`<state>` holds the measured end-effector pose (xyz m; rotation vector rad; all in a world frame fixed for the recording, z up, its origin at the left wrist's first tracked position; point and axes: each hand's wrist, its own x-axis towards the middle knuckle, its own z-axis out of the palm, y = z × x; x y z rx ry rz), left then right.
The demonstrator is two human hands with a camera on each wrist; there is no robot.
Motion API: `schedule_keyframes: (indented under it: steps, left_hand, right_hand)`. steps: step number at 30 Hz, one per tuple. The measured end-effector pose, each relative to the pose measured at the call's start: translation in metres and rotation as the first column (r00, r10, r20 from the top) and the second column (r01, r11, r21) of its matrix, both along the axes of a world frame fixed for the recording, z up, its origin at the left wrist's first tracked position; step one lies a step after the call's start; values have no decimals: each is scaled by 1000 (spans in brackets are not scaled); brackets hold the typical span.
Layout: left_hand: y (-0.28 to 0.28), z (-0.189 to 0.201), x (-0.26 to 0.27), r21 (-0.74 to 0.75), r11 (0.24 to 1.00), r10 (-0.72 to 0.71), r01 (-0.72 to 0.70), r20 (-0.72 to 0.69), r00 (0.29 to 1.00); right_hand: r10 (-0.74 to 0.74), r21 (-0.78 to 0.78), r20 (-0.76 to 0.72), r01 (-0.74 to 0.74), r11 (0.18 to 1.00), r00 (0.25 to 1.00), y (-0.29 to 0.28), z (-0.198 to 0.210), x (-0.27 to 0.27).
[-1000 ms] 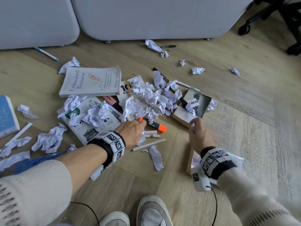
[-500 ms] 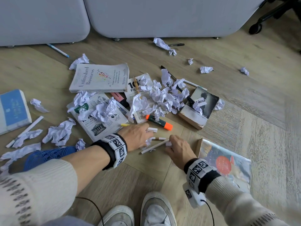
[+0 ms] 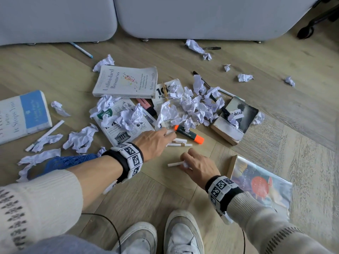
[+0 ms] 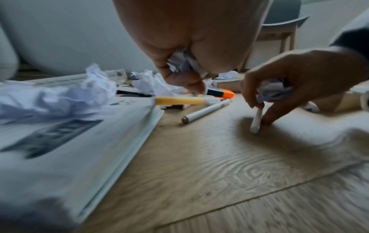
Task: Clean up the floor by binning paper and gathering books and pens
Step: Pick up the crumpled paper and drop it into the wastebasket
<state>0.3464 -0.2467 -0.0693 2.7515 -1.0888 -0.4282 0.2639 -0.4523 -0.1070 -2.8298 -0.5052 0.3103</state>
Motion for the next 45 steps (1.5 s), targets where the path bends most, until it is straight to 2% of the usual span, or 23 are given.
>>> schedule_keyframes:
  steps: [3,6,8,10,12,14,17,20,23,26,28,30,33,35,38,40,42,45]
  left_hand:
    - [23,5,-1,-108,986,120,-127,-63,991]
    - [61,15,8,-181,940,242,-288,-241,940]
    - [91,24,18,-126,900,362,-418,-321,876]
    - [119,28,22,-5,877,456,-480,-306,836]
    - [139,26,15,206,876,475,-435,-224,851]
    - [148,22,4,373,868,413,-329,-174,894]
    - [146,15,-10,473,845,350,-251,-133,927]
    - [136,10,-24,548,804,335,-230,-98,937]
    - [131,-3,-34,534,787,413,-309,-83,907]
    - [126,-5,-38,463,827,420,-319,-131,898]
    - [129,7,-38,392,858,429,-333,-189,883]
    - [139,29,-35,298,862,479,-409,-218,850]
    - [171,64,-31,213,773,631,-598,-161,759]
    - [199,81,-30,238,696,707,-677,-63,705]
    - [236,86,-29,337,617,763,-711,-37,645]
    - [247,84,-30,356,605,773,-712,-50,633]
    - [247,79,-26,369,627,755,-686,-71,652]
    - [233,66,-12,407,679,692,-611,-76,718]
  right_hand:
    - [96,-50,38,-94,994,995,0,1,0]
    - [195,-128,62,-186,974,979,0,2,0]
    - [219,-141,78,-206,968,973,0,3,1]
    - [219,-135,80,-207,969,972,1,3,3]
    - [225,-130,83,-214,968,971,5,2,7]
    - [245,-144,80,-232,962,966,11,3,15]
    - [215,-102,53,-209,973,975,26,5,27]
    - [134,17,24,-135,991,991,46,19,43]
    - [79,122,24,-81,989,997,65,49,69]
    - [60,120,171,-82,989,983,83,69,104]
    - [49,102,208,-71,992,977,103,67,124]
    - [34,59,204,-47,997,978,130,58,141]
    - [44,-90,190,-27,996,981,177,35,148]
    - [50,-172,159,-22,985,986,198,19,145]
    - [80,-194,165,-47,980,983,201,5,145]
    - [190,-216,165,-152,965,968,193,3,152]
    - [266,-241,110,-234,942,958,182,4,162]
    - [247,-160,39,-238,958,968,172,13,172]
